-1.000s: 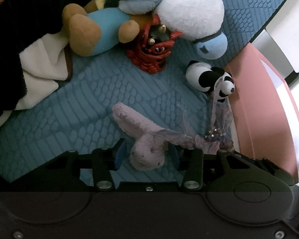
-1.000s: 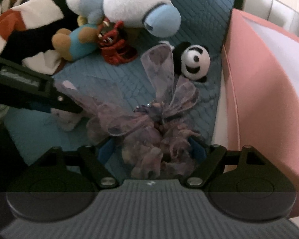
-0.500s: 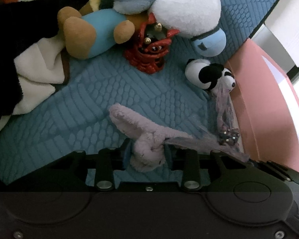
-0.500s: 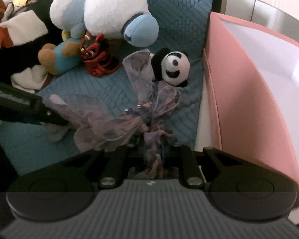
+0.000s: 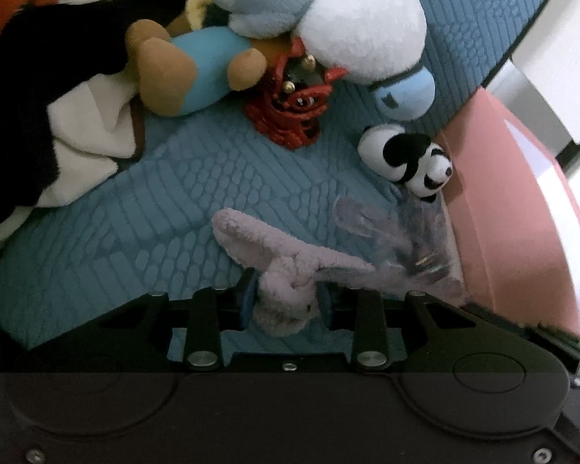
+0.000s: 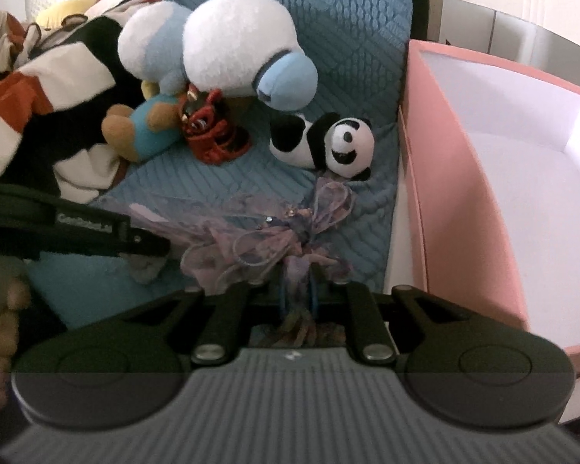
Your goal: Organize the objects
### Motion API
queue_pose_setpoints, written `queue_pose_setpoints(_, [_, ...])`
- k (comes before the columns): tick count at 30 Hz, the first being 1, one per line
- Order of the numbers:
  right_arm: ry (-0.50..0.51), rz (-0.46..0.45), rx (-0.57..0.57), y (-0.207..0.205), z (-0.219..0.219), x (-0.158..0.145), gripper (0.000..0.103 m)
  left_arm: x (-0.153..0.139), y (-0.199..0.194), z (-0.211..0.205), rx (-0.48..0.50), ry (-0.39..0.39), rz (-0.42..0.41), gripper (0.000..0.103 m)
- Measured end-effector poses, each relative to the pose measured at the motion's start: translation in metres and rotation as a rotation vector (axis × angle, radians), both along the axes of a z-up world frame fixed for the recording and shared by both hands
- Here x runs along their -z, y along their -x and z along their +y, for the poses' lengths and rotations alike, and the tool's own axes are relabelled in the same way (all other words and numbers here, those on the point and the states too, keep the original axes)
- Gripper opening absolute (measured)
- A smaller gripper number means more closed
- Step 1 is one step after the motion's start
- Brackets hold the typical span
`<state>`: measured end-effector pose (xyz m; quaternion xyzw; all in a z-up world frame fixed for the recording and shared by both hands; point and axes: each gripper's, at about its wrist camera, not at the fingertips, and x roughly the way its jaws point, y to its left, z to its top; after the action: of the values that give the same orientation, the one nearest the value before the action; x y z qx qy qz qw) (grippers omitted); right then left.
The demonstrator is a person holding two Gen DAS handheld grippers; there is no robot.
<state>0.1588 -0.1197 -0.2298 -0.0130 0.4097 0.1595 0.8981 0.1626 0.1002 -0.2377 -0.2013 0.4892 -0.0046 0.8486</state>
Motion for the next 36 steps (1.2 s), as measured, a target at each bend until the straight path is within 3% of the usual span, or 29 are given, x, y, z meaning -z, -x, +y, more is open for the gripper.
queue_pose_setpoints(11, [-0.018,-0.018,-0.058,0.009,-0.005,-0.029,0.003,-0.022,0.018,-0.009,-0.036,0.037,-0.012,0.03])
queue_pose_setpoints(20, [-0.069,-0.02,-0.044,0.011,-0.016,-0.051,0.002,-0.036,0.034,-0.007,-0.081,0.094,-0.022,0.03])
queue_pose_setpoints(36, [-0.161,-0.014,0.009,0.011,-0.023,-0.072,0.002,-0.054,0.047,-0.002,-0.109,0.108,-0.044,0.03])
